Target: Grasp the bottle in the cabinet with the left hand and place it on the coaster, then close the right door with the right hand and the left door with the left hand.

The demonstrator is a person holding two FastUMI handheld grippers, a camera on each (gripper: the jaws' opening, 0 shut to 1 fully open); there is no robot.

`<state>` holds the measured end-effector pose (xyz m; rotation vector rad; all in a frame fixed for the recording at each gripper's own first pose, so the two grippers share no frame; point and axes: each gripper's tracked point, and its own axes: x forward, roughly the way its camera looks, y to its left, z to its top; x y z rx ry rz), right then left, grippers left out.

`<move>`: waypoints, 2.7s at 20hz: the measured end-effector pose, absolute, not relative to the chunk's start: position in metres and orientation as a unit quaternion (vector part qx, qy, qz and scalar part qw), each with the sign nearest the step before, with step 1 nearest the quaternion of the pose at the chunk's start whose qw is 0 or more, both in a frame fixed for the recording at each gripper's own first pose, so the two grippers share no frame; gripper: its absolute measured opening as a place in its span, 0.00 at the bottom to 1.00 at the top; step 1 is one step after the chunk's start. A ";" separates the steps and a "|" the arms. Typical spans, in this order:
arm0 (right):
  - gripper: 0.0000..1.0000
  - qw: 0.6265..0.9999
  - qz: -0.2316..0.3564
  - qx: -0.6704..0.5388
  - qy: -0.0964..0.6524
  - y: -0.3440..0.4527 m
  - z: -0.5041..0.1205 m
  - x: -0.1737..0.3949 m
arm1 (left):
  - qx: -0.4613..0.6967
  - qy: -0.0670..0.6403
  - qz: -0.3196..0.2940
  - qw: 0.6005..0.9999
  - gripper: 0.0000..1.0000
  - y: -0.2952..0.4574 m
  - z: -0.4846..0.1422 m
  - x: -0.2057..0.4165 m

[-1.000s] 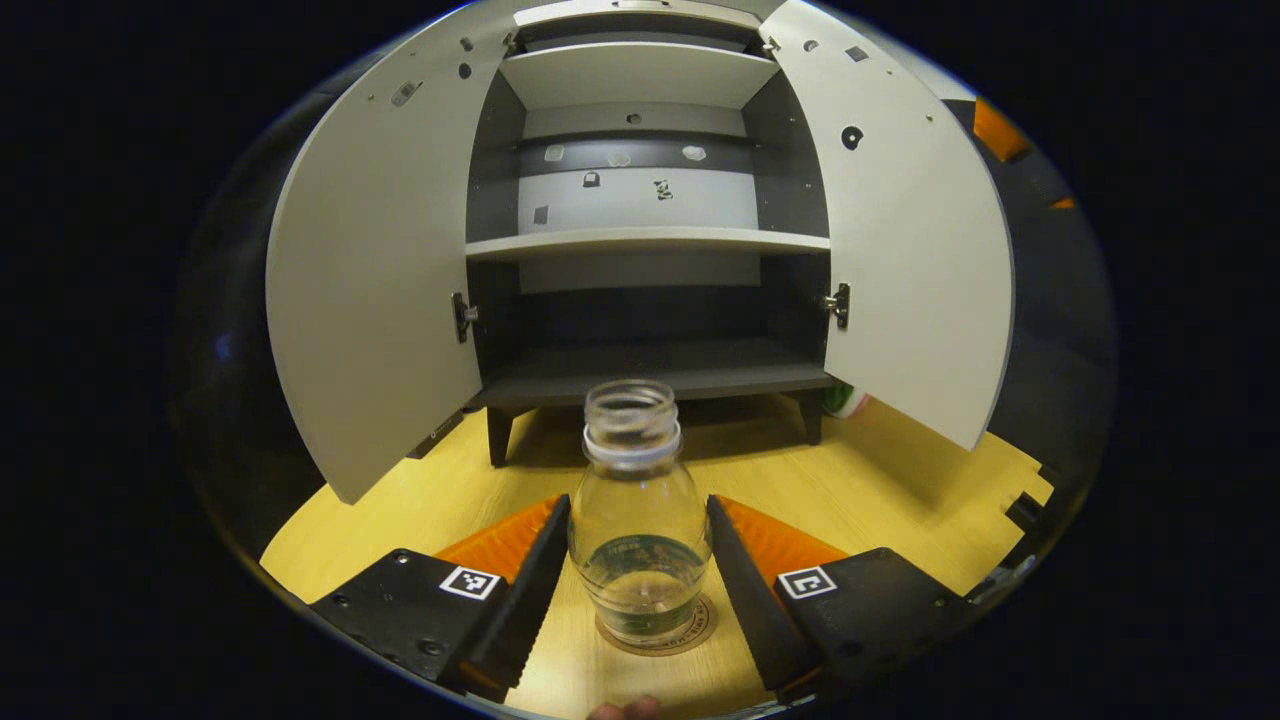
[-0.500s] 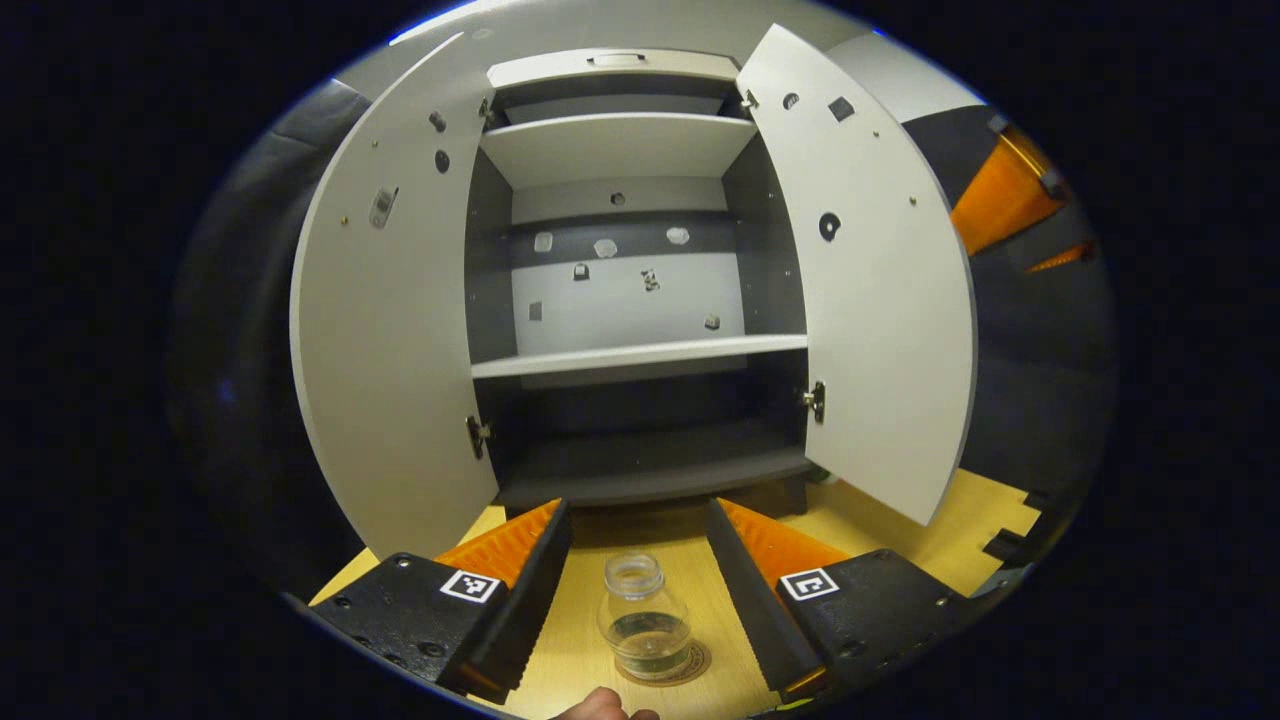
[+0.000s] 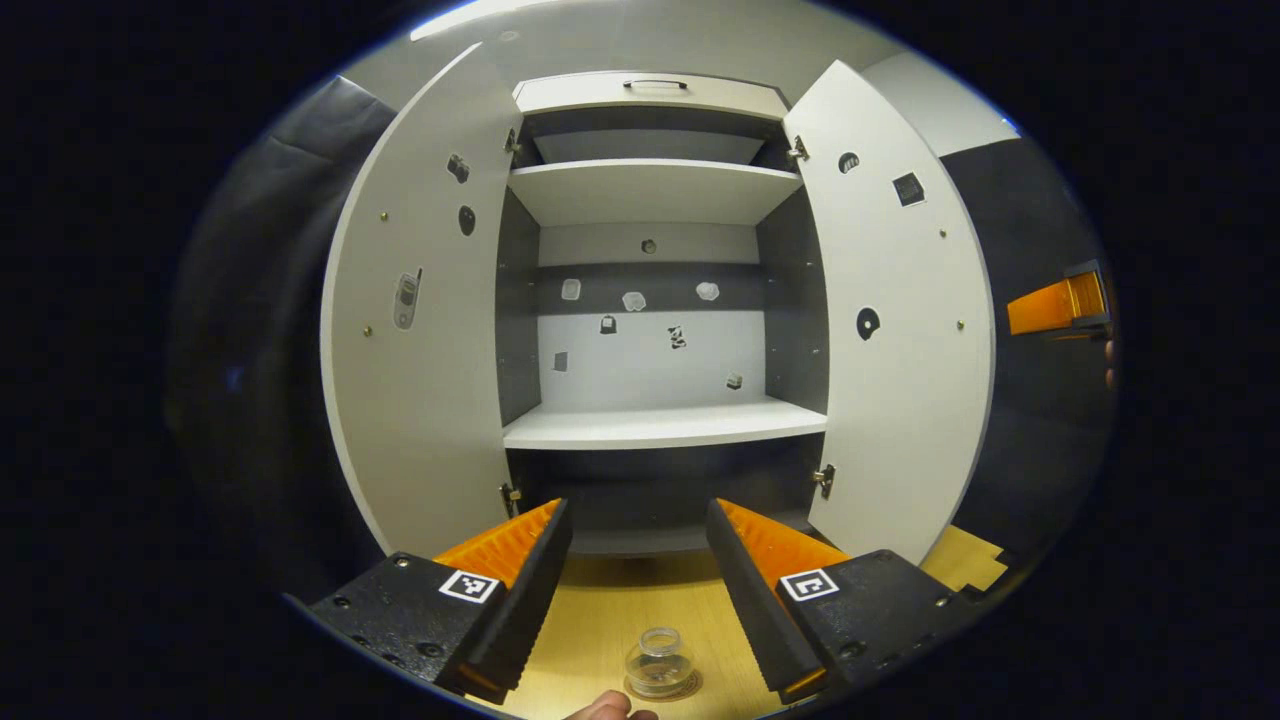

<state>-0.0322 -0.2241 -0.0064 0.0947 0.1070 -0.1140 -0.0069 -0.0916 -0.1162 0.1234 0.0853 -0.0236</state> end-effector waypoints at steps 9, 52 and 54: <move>0.99 0.996 -0.028 0.051 0.066 -0.240 -0.005 0.002 | 0.050 0.055 0.015 0.997 0.87 -0.067 -0.101 -0.024; 0.97 0.996 0.086 0.014 0.027 -0.007 -0.015 0.133 | 0.002 0.044 0.087 0.995 0.87 0.046 -0.059 -0.052; 1.00 0.996 0.083 0.011 0.022 0.000 -0.014 0.144 | -0.001 0.042 0.088 0.995 0.87 0.055 -0.056 -0.061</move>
